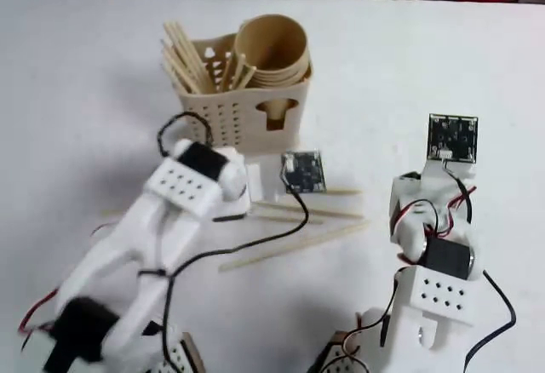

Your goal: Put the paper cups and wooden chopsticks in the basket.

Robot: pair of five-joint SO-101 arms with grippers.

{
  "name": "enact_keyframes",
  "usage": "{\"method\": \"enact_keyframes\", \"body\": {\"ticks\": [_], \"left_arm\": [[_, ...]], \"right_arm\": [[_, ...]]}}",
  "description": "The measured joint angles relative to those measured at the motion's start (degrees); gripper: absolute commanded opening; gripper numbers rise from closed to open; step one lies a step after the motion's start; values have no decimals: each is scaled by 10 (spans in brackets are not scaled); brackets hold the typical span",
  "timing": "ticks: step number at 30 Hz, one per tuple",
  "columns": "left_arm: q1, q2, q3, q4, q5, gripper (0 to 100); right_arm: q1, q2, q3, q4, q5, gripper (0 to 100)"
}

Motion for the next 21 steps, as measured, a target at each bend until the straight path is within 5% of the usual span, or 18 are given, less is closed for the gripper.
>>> {"method": "enact_keyframes", "body": {"ticks": [10, 21], "left_arm": [[-55, -163, -160, -5, 171, 23], [-81, -170, -233, -285, 365, 23]], "right_arm": [[0, 0, 2, 0, 0, 25], [0, 0, 33, -42, 0, 25]]}}
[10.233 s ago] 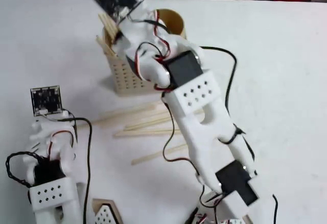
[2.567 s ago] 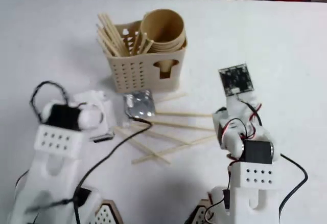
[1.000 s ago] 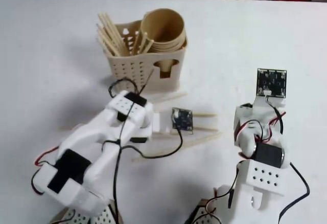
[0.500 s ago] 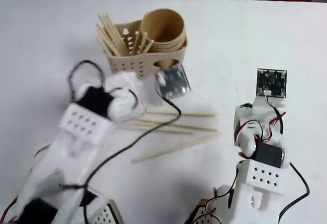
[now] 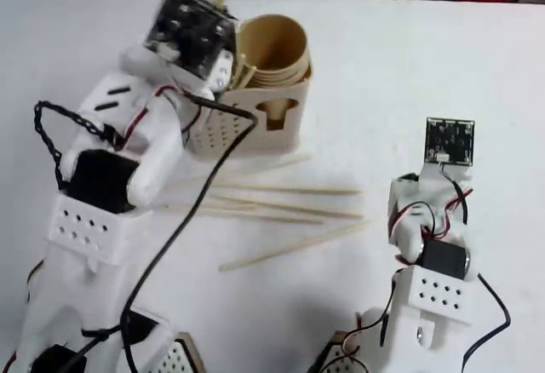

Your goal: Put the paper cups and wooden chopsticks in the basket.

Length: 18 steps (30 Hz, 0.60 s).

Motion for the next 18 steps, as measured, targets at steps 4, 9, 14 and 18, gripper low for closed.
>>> {"method": "enact_keyframes", "body": {"ticks": [4, 9, 14, 18], "left_arm": [[0, 0, 0, -93, 55, 23], [-3, 0, 56, -203, 76, 23], [-15, 0, 176, -333, 77, 23], [-34, 32, 216, -382, 79, 23]], "right_arm": [[0, 0, 1, -6, 0, 25], [0, 0, 1, -9, 0, 25], [0, 0, 1, -9, 0, 25], [0, 0, 1, -9, 0, 25]]}}
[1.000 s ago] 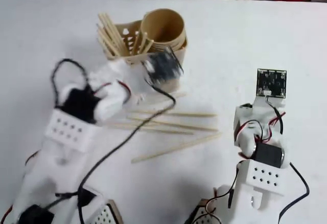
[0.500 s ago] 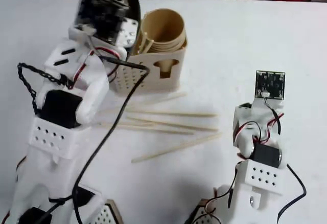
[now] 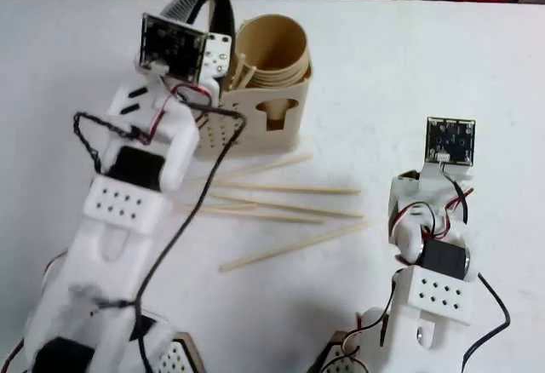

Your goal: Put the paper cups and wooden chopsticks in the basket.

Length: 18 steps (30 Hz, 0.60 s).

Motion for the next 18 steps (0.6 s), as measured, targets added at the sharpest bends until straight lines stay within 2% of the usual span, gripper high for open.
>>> {"method": "enact_keyframes", "body": {"ticks": [6, 10, 13, 18], "left_arm": [[-27, 74, 0, -11, 0, 31], [-29, 76, 4, -4, 2, 94], [-29, 76, 2, 37, 4, 124], [-29, 77, -65, 171, 4, 155]], "right_arm": [[0, 0, 0, 0, 0, 25], [0, 0, 0, 0, 0, 25], [0, 0, 0, 0, 0, 25], [0, 0, 0, 0, 0, 25]]}}
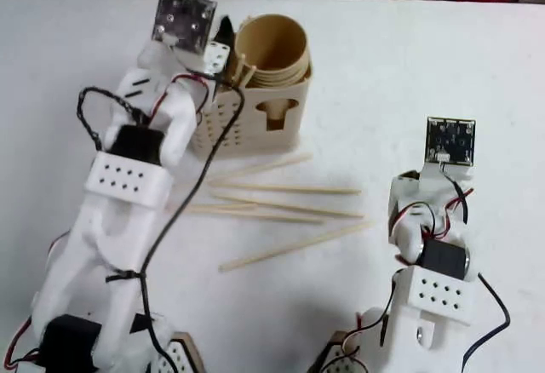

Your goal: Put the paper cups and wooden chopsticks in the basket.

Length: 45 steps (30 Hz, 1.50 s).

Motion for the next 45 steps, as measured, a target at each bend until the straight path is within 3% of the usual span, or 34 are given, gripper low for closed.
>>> {"method": "enact_keyframes", "body": {"ticks": [7, 11, 15, 21, 26, 32, 41, 45], "left_arm": [[0, 0, -151, 251, -7, 155], [15, -1, -234, 387, -81, 154], [75, -1, -281, 513, -171, 154], [141, -1, -289, 638, -266, 157], [168, -1, -289, 704, -290, 164], [185, -1, -215, 722, -338, 204], [180, 7, 66, 527, -418, 219], [143, 66, 92, 467, -440, 218]], "right_arm": [[0, 0, 0, 0, 0, 25], [0, 0, 0, 0, 0, 25], [0, 0, 0, 0, 0, 25], [0, 0, 0, 0, 0, 25], [0, 0, 0, 0, 0, 25], [0, 0, 0, 0, 0, 25], [0, 0, 0, 0, 0, 25], [0, 0, 0, -6, 0, 25]]}}
